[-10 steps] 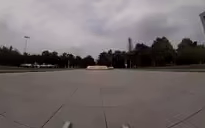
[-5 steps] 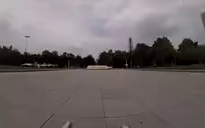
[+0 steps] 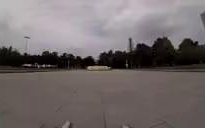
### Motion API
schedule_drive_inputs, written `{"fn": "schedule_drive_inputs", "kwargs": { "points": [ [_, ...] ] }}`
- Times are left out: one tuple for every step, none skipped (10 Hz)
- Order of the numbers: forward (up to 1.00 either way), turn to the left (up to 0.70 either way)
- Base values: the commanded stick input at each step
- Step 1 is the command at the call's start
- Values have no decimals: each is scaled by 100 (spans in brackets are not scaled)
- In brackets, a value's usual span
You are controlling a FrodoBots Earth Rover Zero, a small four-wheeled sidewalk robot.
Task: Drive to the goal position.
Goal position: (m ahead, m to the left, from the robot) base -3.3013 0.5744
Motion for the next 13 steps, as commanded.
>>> {"fn": "schedule_drive_inputs", "kwargs": {
  "points": [
    [70, 0],
    [70, 0],
    [70, 0],
    [70, 0],
    [70, 0],
    [70, 0],
    [70, 0],
    [70, 0],
    [70, 0],
    [70, 0],
    [70, 0],
    [70, 0],
    [70, 0]
  ]
}}
